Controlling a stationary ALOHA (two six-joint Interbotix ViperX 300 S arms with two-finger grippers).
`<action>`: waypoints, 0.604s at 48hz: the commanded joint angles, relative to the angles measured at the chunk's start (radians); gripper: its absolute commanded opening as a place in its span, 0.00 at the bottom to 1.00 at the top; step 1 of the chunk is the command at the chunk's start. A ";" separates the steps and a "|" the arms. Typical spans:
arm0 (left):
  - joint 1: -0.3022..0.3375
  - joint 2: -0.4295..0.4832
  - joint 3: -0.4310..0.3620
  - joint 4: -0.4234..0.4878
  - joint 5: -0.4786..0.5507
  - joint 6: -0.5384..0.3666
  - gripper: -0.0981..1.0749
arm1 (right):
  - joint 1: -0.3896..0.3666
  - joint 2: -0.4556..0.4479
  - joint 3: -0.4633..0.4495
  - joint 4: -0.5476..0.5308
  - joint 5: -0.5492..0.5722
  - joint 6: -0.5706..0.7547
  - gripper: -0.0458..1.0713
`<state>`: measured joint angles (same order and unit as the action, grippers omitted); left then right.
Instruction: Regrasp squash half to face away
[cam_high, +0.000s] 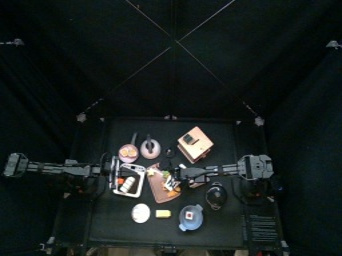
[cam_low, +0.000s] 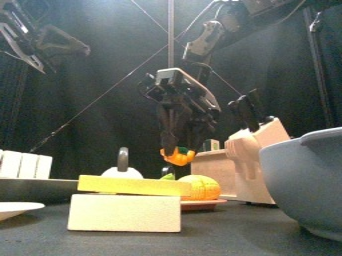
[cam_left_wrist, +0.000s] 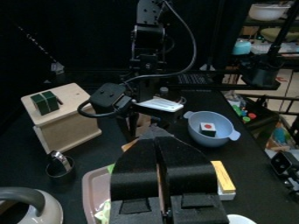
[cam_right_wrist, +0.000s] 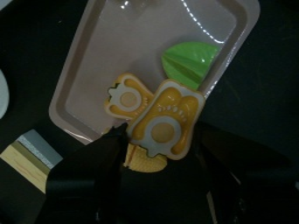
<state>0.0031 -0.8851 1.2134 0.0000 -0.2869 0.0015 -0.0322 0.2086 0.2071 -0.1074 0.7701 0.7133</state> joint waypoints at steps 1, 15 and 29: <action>0.002 0.002 -0.014 0.000 -0.003 0.002 0.06 | 0.000 -0.066 0.000 -0.002 -0.028 0.000 0.71; 0.011 0.002 -0.012 0.018 -0.009 0.008 0.22 | 0.000 -0.153 0.060 0.008 -0.201 0.000 0.71; 0.017 0.041 -0.002 0.176 -0.044 0.015 0.75 | -0.008 -0.291 0.193 0.083 -0.629 0.008 0.71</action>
<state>0.0169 -0.8652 1.2226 0.1197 -0.3068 0.0153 -0.0353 -0.0077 0.3774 -0.0491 0.2915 0.7194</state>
